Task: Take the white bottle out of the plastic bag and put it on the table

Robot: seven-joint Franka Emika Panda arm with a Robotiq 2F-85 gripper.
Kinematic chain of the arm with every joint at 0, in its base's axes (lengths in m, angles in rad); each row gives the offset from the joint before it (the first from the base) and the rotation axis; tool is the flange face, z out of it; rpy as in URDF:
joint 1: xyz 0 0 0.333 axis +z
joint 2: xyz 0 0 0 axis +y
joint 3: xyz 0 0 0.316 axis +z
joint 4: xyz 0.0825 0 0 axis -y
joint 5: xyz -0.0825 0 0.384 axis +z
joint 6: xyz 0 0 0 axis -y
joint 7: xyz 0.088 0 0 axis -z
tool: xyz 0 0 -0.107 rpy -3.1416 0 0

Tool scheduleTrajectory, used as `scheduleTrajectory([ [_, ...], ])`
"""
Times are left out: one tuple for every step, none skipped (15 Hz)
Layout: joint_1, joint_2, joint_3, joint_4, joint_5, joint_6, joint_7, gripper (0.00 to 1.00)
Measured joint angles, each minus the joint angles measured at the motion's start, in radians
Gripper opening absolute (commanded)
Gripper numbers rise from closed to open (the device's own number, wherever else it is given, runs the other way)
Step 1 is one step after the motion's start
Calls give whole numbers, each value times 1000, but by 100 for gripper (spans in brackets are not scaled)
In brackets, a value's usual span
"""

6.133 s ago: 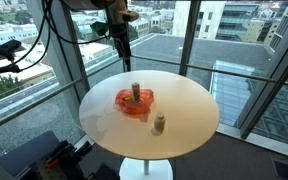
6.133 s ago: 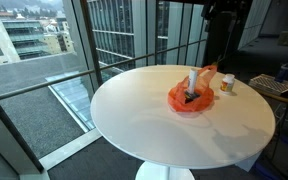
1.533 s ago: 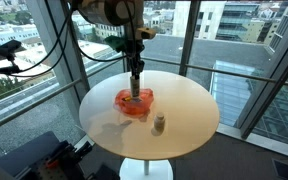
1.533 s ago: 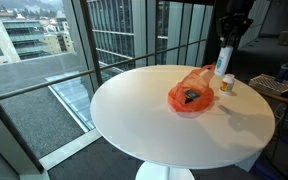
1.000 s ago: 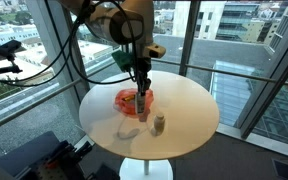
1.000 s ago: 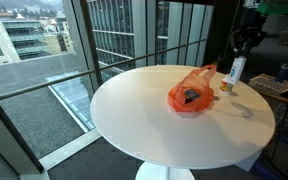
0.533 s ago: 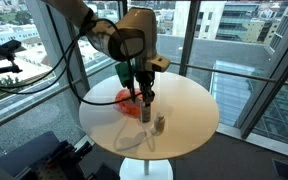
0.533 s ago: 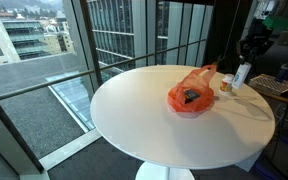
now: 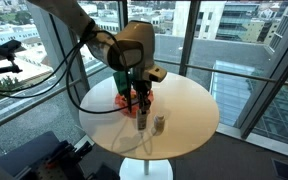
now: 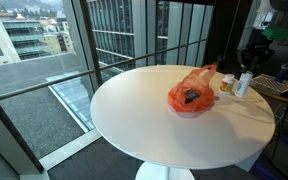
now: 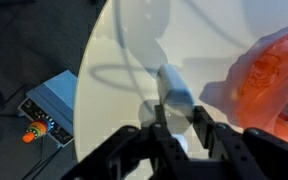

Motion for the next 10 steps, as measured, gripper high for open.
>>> scheduleTrajectory([
  [1,7,0,0,-2,0,1,9],
  [3,13,0,0,-7,0,2,9],
  [4,20,0,0,-10,0,6,9],
  [5,27,0,0,-14,1,10,9],
  [6,32,0,0,-19,1,14,9],
  [7,38,0,0,-26,2,19,9],
  [7,42,0,0,-31,4,23,10],
  [9,46,0,0,-36,7,27,10],
  [10,49,0,0,-39,10,30,11],
  [10,52,0,0,-41,15,32,12],
])
